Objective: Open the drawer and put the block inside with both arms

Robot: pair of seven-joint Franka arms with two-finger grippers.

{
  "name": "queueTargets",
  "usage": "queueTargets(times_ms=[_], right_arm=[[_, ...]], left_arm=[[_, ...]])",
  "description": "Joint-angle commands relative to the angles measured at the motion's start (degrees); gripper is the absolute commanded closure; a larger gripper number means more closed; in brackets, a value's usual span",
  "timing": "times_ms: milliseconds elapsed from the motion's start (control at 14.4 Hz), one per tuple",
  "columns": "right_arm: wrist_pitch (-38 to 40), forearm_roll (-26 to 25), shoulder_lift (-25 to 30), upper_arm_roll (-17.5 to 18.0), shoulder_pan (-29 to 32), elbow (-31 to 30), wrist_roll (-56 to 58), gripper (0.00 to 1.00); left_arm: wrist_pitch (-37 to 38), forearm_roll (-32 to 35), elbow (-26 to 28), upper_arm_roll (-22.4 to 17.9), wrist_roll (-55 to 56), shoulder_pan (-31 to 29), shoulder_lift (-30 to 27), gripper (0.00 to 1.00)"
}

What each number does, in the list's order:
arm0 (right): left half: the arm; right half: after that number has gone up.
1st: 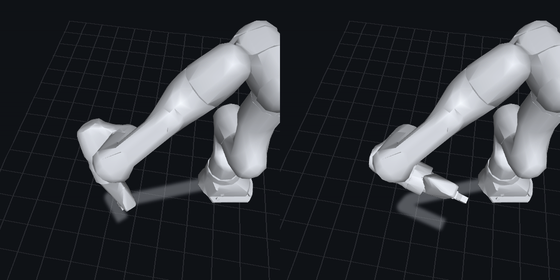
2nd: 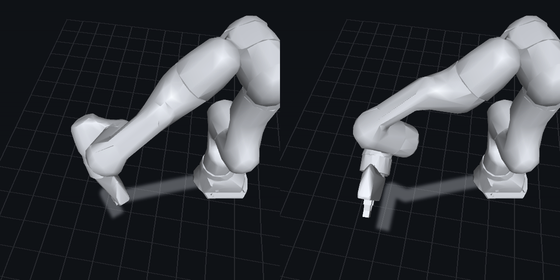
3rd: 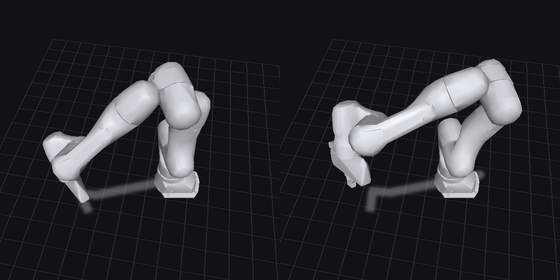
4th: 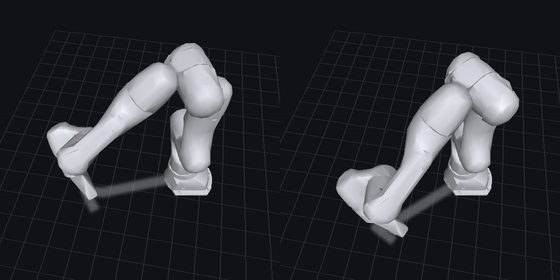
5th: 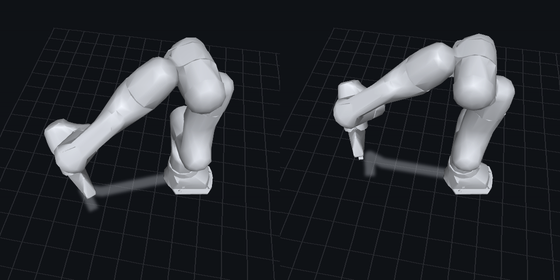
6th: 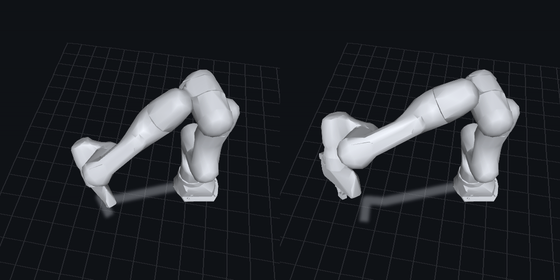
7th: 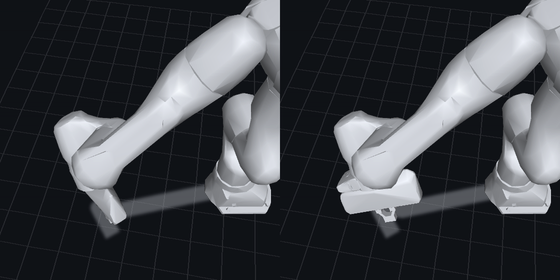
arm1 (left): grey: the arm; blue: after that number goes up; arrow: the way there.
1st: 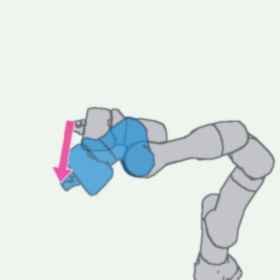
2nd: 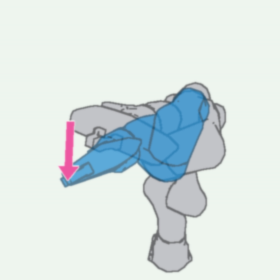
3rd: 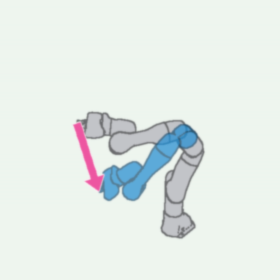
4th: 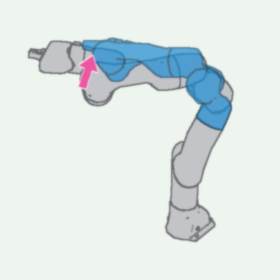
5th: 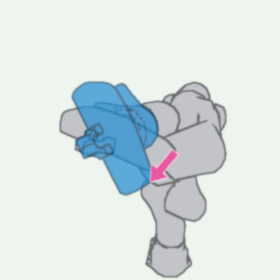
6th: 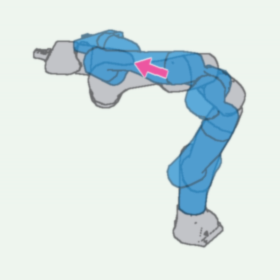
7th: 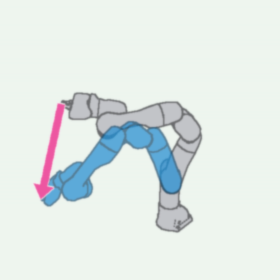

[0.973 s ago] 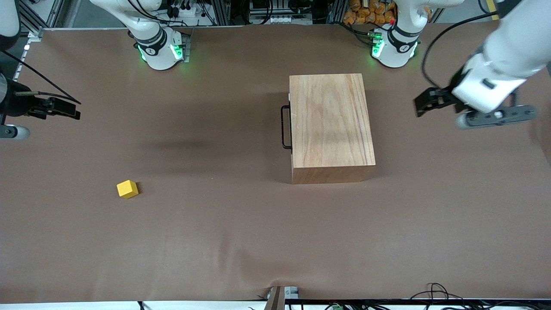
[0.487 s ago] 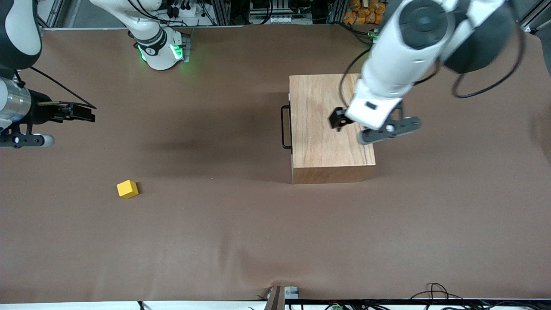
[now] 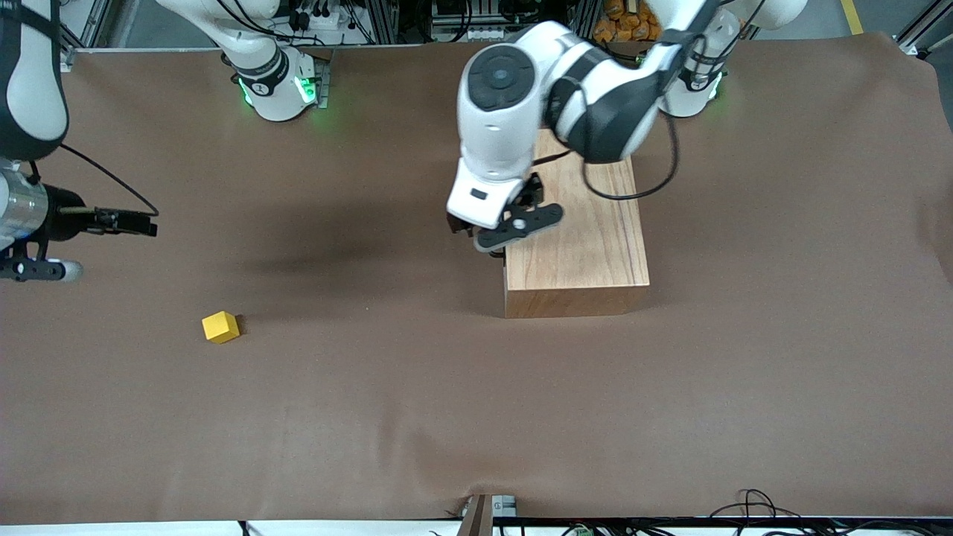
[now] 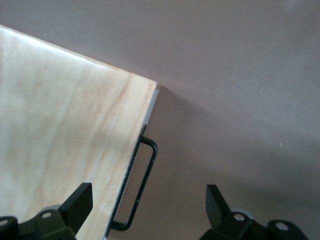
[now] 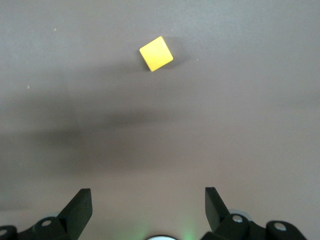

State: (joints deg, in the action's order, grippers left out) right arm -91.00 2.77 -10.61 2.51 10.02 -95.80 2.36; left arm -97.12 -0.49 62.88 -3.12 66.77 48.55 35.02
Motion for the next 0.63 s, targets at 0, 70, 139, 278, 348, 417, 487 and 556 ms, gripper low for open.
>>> queueTargets(times_ms=[0,70,139,278,348,417,487,556], right_arm=[[-0.9,3.0,-4.1,0.7,3.1,0.8,0.5,0.0],[-1.8,2.7,-5.7,0.7,2.6,1.0,0.5,0.0],[-4.3,2.6,-8.3,0.7,2.3,1.0,0.7,0.0],[-10.0,3.9,-13.5,0.9,3.0,0.6,6.4,0.0],[-12.9,5.7,-16.3,0.8,2.7,0.3,10.3,0.0],[-15.7,5.9,-18.2,0.8,2.7,-0.8,12.5,0.0],[-17.7,5.9,-18.2,0.8,2.2,-2.0,14.4,0.0],[-18.8,5.8,-18.0,0.8,1.4,-2.9,16.0,0.0]], left_arm=[[-0.2,-0.3,-4.6,-6.5,2.3,7.1,4.9,0.0],[-1.5,-0.3,-4.6,-6.5,3.2,7.7,5.9,0.0],[-2.8,-0.3,-4.6,-6.5,3.7,8.7,7.1,0.0],[-3.0,-0.2,-4.5,-6.7,3.7,9.9,8.7,0.0],[-3.0,-0.2,-4.5,-6.8,3.7,10.8,9.9,0.0],[-3.0,-0.2,-4.5,-6.8,3.7,10.9,10.9,0.0],[-2.8,-0.1,-4.5,-6.8,3.5,11.0,11.6,0.0],[-2.5,0.0,-4.4,-6.9,3.5,11.7,12.5,0.0]])
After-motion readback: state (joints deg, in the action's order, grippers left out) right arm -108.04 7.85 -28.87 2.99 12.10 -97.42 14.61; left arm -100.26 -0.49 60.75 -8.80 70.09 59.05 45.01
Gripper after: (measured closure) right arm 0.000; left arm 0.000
